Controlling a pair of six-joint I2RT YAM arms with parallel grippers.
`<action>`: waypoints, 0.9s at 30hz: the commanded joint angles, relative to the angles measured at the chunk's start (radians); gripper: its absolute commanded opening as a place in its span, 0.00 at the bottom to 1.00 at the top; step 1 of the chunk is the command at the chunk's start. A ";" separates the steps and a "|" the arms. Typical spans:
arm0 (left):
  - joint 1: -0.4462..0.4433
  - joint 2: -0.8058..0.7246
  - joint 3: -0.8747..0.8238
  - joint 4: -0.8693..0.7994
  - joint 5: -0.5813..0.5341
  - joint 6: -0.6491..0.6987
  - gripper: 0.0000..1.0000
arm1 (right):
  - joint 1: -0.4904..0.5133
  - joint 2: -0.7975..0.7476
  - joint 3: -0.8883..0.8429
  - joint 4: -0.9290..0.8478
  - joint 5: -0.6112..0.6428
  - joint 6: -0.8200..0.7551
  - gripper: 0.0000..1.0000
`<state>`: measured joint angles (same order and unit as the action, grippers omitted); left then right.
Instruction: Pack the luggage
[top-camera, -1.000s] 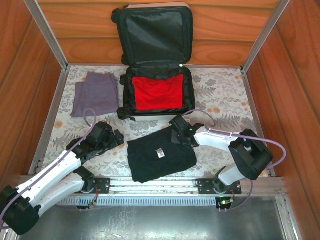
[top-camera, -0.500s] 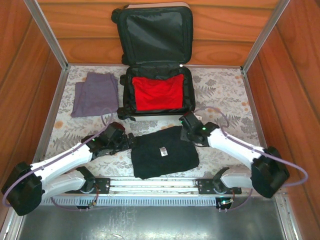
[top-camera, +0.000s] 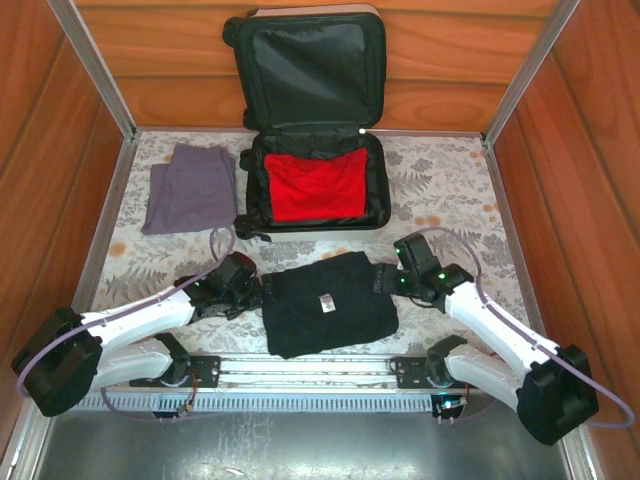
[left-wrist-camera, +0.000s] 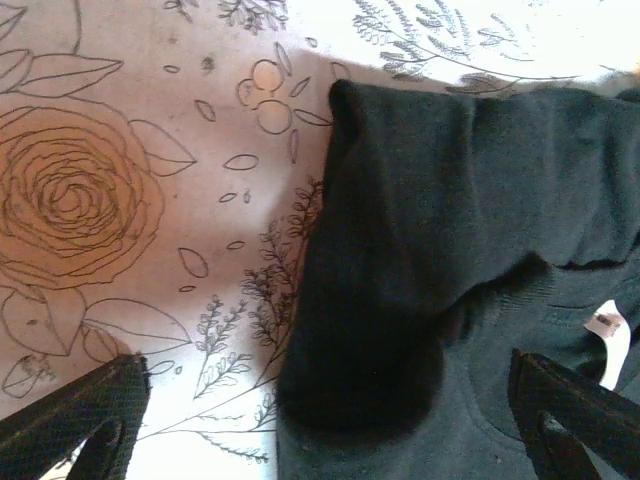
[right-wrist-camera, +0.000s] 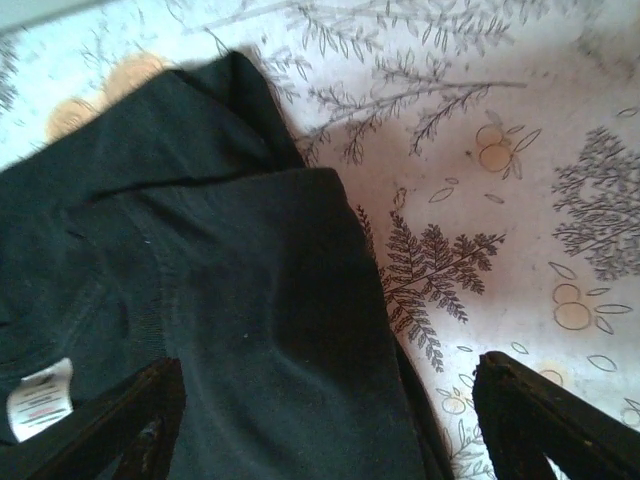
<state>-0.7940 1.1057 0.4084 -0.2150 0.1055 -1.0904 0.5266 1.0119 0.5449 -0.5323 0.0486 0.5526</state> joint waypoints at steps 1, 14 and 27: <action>-0.008 0.014 -0.025 0.058 0.017 -0.034 0.98 | -0.030 0.077 0.002 0.099 -0.097 -0.092 0.81; -0.062 0.158 -0.042 0.179 -0.009 -0.178 0.91 | -0.063 0.385 0.121 0.152 -0.236 -0.148 0.84; -0.080 0.350 0.011 0.189 -0.049 -0.235 0.61 | -0.046 0.523 0.141 0.175 -0.159 -0.031 0.91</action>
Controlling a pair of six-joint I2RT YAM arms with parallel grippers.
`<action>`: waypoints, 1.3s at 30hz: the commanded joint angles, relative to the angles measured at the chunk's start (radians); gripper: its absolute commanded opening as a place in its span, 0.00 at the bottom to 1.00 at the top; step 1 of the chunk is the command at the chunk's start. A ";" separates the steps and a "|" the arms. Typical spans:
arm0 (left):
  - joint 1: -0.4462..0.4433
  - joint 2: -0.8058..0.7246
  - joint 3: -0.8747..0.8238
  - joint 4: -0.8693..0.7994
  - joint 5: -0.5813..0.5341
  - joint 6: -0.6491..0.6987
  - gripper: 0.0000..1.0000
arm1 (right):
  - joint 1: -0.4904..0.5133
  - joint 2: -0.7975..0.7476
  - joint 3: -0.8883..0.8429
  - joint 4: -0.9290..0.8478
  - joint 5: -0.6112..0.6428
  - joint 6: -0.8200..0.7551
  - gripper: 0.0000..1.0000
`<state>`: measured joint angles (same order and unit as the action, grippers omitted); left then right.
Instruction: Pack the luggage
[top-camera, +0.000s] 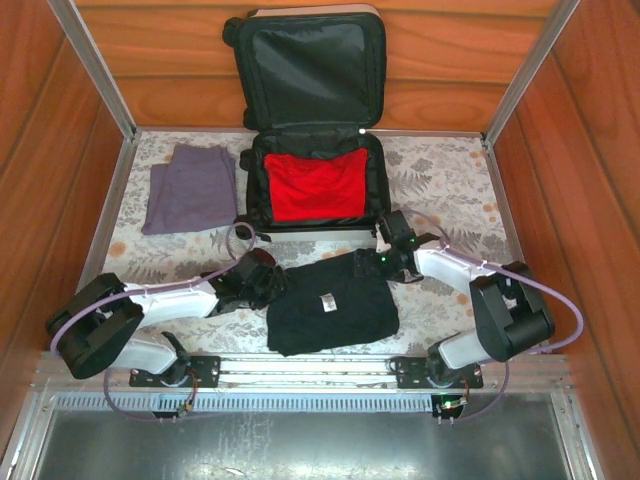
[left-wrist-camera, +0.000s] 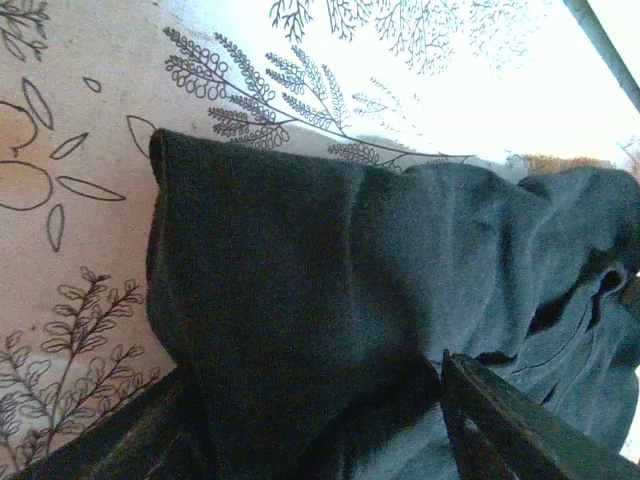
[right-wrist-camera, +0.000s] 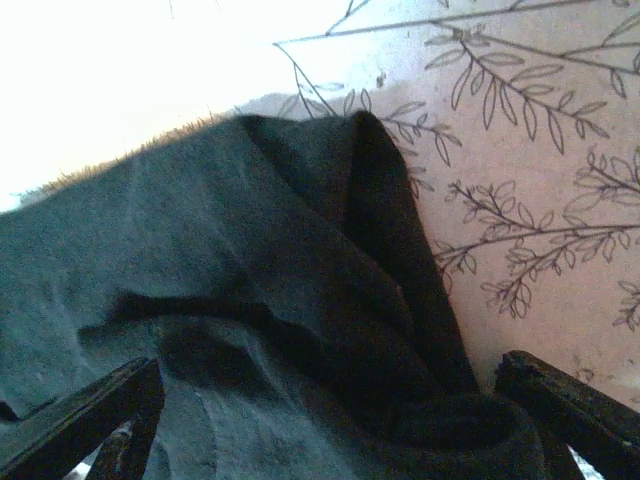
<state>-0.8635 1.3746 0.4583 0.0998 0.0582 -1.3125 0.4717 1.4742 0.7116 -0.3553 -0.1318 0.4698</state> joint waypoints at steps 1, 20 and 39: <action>-0.009 0.093 -0.033 -0.125 -0.003 -0.010 0.57 | 0.010 0.077 -0.025 0.002 0.028 0.059 0.87; -0.002 0.107 0.086 -0.120 -0.022 0.187 0.00 | 0.122 -0.020 -0.006 -0.048 0.203 0.112 0.00; -0.010 -0.475 0.227 -0.398 -0.353 0.657 0.00 | 0.162 -0.469 0.104 -0.099 0.282 0.011 0.00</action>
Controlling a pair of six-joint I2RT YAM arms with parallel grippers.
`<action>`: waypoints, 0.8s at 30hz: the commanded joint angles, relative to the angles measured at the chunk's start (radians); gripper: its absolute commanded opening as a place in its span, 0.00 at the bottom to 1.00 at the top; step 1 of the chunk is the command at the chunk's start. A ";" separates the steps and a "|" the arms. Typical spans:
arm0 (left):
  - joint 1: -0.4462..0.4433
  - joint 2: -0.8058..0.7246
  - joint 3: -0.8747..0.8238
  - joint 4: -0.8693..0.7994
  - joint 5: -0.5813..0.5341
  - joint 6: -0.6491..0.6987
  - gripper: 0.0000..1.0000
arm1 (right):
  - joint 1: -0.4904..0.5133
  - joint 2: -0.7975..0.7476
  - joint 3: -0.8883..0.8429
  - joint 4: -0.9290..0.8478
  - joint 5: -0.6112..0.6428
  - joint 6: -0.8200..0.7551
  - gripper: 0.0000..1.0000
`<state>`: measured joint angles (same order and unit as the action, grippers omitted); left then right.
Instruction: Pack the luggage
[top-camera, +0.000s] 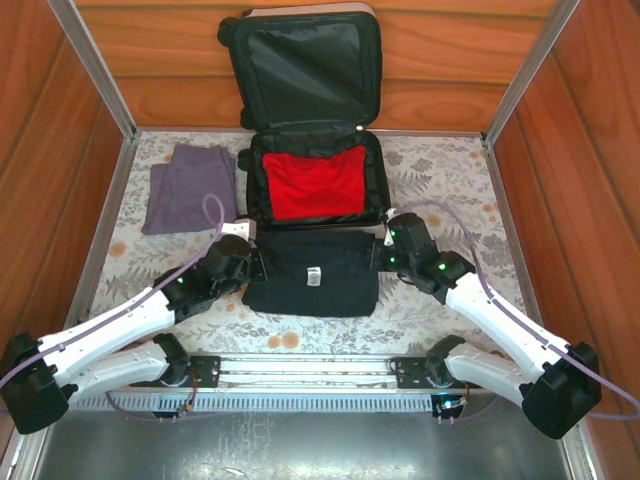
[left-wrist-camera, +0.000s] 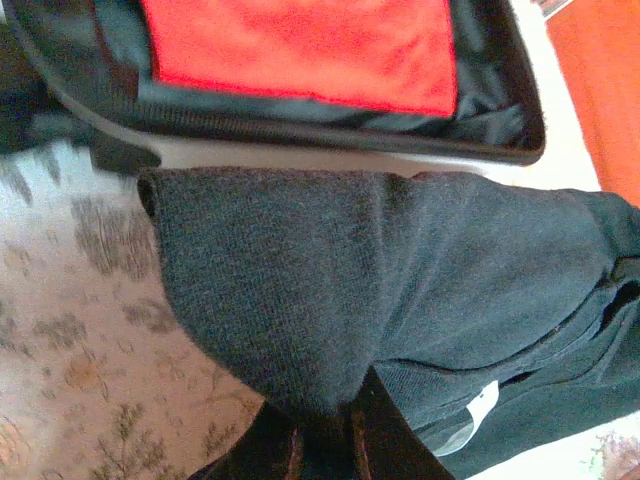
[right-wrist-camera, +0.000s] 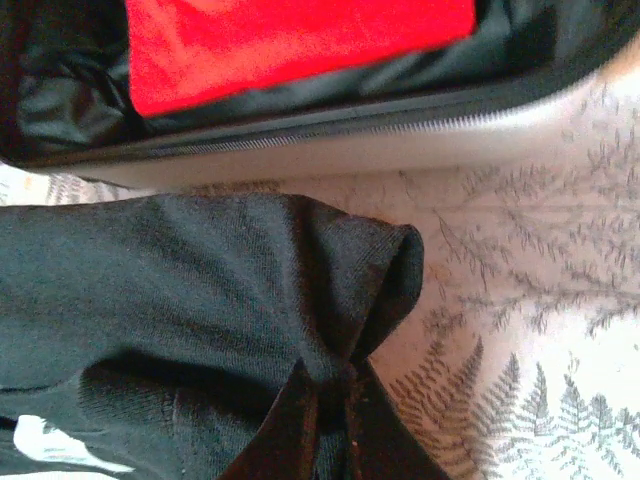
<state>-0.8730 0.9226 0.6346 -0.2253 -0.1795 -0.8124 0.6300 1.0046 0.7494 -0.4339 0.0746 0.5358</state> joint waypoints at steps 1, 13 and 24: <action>0.004 -0.022 0.069 -0.078 -0.128 0.192 0.00 | 0.004 0.010 0.089 -0.019 0.092 -0.073 0.00; 0.208 0.091 0.312 -0.047 -0.067 0.454 0.00 | -0.045 0.222 0.423 0.058 0.185 -0.296 0.00; 0.396 0.306 0.432 0.154 0.094 0.453 0.00 | -0.153 0.447 0.660 0.135 0.137 -0.404 0.00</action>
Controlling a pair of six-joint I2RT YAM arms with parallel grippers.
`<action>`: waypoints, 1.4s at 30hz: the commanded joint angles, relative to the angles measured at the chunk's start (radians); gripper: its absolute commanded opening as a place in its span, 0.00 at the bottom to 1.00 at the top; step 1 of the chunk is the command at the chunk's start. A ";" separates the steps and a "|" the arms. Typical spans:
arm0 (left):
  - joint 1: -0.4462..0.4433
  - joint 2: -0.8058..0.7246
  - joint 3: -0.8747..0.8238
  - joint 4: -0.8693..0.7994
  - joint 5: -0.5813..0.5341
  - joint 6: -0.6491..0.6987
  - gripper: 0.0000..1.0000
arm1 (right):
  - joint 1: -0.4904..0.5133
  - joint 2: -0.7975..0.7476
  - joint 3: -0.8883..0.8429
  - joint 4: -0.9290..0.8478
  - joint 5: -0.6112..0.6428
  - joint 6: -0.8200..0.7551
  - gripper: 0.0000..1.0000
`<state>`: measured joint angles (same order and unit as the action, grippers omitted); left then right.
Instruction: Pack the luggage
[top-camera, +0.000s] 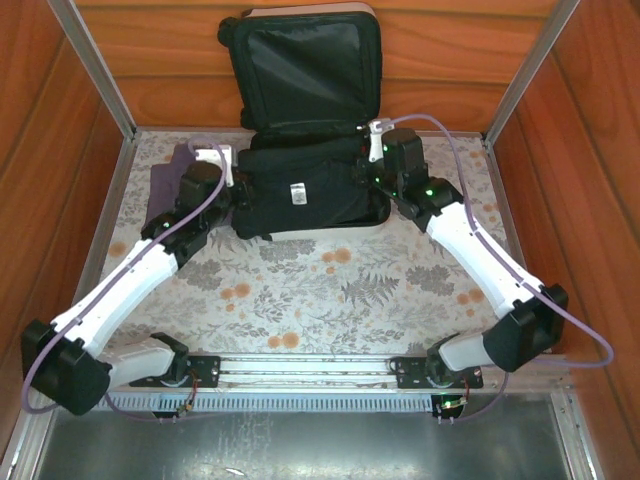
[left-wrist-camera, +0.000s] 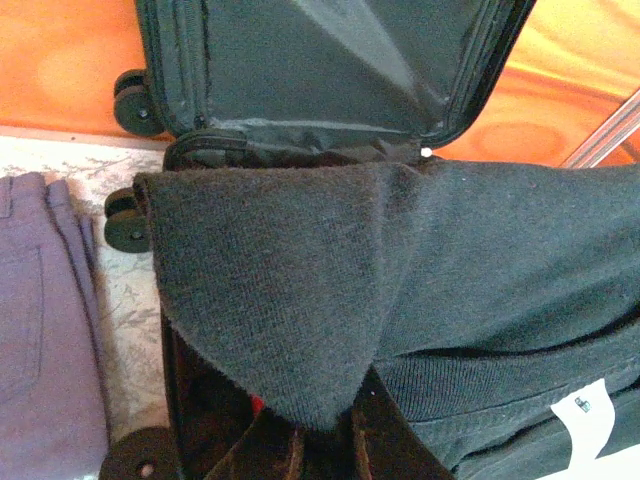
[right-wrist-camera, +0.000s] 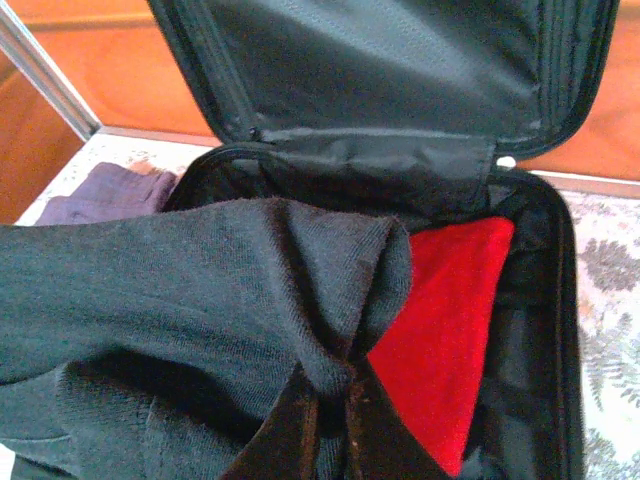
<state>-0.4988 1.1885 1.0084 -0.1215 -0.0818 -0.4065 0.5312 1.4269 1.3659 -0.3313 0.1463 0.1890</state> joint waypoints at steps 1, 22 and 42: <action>0.022 0.071 0.078 0.054 -0.004 0.056 0.00 | -0.066 0.042 0.057 0.035 0.061 -0.061 0.00; 0.058 0.506 0.341 0.023 0.084 0.037 0.00 | -0.182 0.227 0.127 0.051 -0.007 -0.088 0.00; 0.184 0.899 0.817 -0.129 0.061 0.116 1.00 | -0.248 0.770 0.664 -0.007 -0.066 -0.122 0.79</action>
<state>-0.3256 2.1063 1.7443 -0.2073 0.0433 -0.3645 0.2905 2.2169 1.9484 -0.2970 0.0544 0.1020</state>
